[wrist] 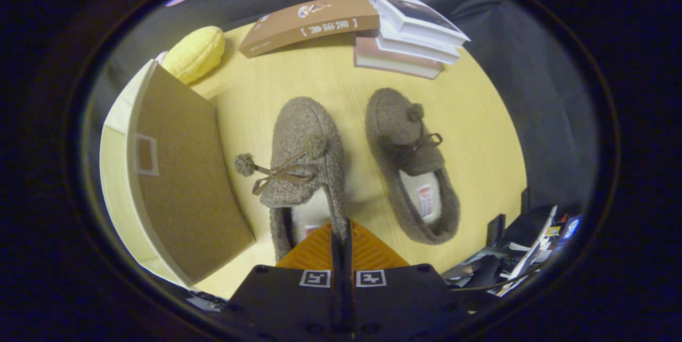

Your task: Open the storage box then place both shoes into the box .Put the left shoe in first, then the right shoe, with the right side of both shoes facing outward in a uniform manner.

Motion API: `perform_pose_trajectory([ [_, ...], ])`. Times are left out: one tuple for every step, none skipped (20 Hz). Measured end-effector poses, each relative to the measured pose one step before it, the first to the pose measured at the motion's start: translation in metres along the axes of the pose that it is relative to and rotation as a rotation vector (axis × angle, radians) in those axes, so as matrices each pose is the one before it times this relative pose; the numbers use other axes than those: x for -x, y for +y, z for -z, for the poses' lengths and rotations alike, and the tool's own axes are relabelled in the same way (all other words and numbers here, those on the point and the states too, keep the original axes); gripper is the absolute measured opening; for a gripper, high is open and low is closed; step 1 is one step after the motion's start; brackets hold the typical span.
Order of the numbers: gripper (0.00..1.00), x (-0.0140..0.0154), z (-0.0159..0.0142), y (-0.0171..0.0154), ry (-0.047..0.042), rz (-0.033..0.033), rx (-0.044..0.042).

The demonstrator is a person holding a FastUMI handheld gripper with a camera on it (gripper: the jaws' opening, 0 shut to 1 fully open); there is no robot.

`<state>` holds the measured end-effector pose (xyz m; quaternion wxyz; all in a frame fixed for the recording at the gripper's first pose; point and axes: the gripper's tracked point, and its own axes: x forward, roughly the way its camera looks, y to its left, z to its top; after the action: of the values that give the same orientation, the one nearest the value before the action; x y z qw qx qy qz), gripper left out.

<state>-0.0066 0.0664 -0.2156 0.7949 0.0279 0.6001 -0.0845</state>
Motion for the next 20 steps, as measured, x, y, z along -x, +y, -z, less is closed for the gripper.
perform_pose_trajectory([
  [0.04,0.01121,-0.00281,-0.00274,-0.01358,0.01483,-0.01016],
  [0.04,0.01165,-0.00286,-0.00286,-0.0138,0.01621,-0.00681],
  [0.04,0.01253,-0.00261,-0.00271,-0.01301,0.01887,-0.00103],
  [0.04,0.01137,-0.00303,-0.00227,-0.01519,0.01731,0.00354],
  [0.04,0.01415,-0.00322,-0.00206,-0.01287,0.0213,0.00411],
  [0.04,0.0152,-0.00403,-0.00183,-0.01279,0.02136,0.00619],
  [0.04,0.01681,-0.00308,-0.00052,-0.0141,0.02036,0.00068],
  [0.04,0.01609,-0.0044,0.00075,-0.01438,0.01458,0.00074],
  [0.04,0.01628,-0.005,0.00374,-0.01572,0.00414,-0.00034],
  [0.04,0.01685,-0.00564,0.00545,-0.01838,0.00007,0.00042],
  [0.04,0.01655,-0.00606,0.00722,-0.02143,-0.00799,0.00247],
  [0.04,0.01475,-0.00665,0.00966,-0.02159,-0.00786,0.00492],
  [0.04,0.01452,-0.00615,0.01165,-0.0222,-0.0148,0.00913],
  [0.04,0.01296,-0.0054,0.01549,-0.02006,-0.01947,0.01299],
  [0.04,0.00985,-0.00415,0.0166,-0.01671,-0.02157,0.01889],
  [0.04,0.00654,-0.00193,0.01927,-0.01243,-0.02483,0.02552],
  [0.04,0.00411,-0.00185,0.01983,-0.00849,-0.02597,0.02509],
  [0.04,0.00017,-0.00033,0.01853,-0.00514,-0.02425,0.02343],
  [0.04,-0.00203,-0.00032,0.01674,0.00087,-0.01959,0.01875],
  [0.03,-0.00677,0.0008,0.0161,0.00347,-0.01637,0.01982],
])
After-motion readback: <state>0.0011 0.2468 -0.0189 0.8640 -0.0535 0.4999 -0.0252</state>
